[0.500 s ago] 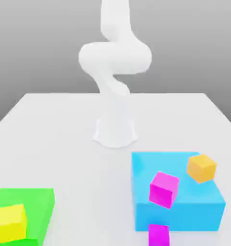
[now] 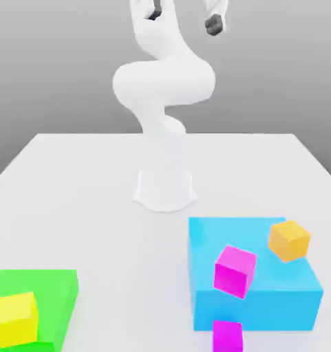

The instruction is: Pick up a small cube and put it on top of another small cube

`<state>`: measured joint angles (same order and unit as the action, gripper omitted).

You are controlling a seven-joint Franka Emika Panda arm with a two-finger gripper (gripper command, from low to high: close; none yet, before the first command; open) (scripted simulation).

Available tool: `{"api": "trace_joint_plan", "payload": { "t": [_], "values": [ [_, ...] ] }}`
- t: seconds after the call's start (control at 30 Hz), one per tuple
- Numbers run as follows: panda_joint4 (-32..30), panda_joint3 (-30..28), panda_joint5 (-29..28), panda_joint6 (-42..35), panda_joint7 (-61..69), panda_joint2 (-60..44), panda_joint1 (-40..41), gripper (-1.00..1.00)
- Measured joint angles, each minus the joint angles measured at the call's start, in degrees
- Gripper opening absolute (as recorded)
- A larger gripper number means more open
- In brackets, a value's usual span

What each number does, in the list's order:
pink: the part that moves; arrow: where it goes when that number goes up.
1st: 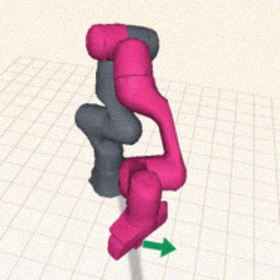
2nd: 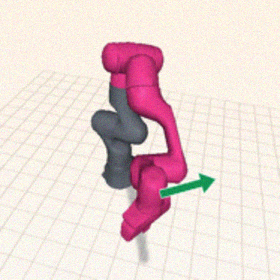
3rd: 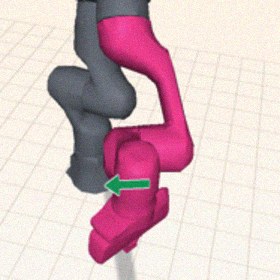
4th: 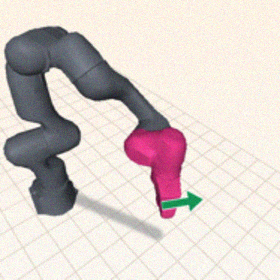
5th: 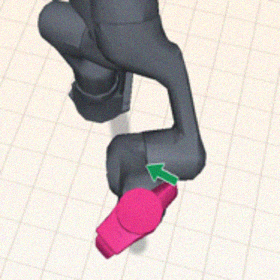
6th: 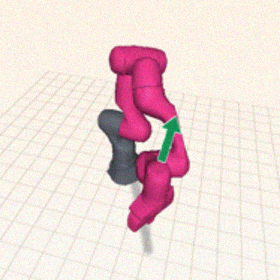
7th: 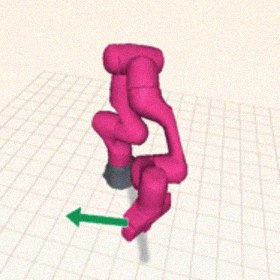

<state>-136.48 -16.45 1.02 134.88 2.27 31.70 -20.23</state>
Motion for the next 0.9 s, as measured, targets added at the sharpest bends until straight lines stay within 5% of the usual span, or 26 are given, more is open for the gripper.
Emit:
{"api": "trace_joint_plan", "payload": {
  "t": [0.9],
  "values": [
    [-7.34, -10.83, -1.22, 5.25, 71.38, -23.15, -19.72, 0.0]
  ]
}}
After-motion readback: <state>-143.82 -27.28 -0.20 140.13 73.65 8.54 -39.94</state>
